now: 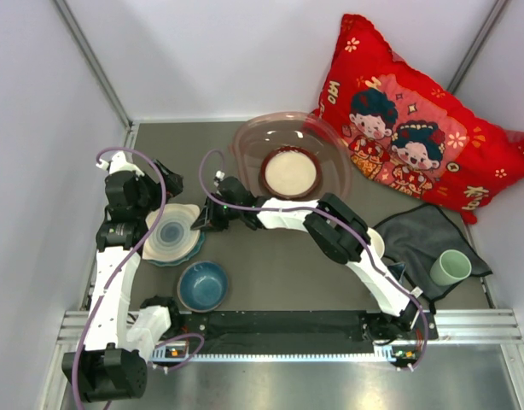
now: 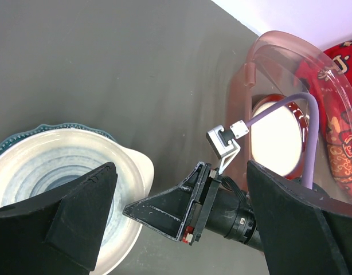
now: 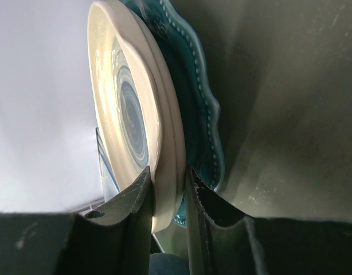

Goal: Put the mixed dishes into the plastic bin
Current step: Pick up the plate at the center of the board.

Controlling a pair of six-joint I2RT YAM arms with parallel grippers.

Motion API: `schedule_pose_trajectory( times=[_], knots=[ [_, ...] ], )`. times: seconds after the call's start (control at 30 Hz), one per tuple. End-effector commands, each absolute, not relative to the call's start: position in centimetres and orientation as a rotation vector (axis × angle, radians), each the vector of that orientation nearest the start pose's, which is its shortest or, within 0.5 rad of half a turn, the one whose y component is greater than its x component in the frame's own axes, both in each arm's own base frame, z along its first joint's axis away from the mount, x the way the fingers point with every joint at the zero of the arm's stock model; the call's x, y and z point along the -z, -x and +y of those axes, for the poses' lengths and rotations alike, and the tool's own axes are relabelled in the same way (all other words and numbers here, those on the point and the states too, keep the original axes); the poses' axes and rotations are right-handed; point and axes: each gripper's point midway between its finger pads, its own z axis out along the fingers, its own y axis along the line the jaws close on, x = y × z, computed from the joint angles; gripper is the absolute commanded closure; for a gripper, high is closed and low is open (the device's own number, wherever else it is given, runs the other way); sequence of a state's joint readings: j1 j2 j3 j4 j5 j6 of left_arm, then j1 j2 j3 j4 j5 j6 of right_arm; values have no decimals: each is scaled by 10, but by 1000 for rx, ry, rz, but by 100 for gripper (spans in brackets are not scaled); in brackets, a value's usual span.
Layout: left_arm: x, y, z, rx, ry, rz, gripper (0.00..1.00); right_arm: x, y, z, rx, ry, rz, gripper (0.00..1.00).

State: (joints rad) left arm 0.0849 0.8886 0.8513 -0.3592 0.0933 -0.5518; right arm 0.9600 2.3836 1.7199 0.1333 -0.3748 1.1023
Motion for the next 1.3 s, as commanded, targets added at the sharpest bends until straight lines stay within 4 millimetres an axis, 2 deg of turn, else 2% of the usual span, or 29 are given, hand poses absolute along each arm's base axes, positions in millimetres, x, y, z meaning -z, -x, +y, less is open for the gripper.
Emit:
schedule_pose_trajectory(
  times=[0.0,0.53,1.27],
  knots=[
    [-258,-321,-10,411,550,1848,1,-108,-282,577,-1628,143,2366,100],
    [-273,-317,-11,420,546,1814,1,-180,-281,571,-1741,198,2217,100],
    [-283,-316,-10,418,547,1793,1,-245,-283,557,-1787,232,2089,100]
  ],
)
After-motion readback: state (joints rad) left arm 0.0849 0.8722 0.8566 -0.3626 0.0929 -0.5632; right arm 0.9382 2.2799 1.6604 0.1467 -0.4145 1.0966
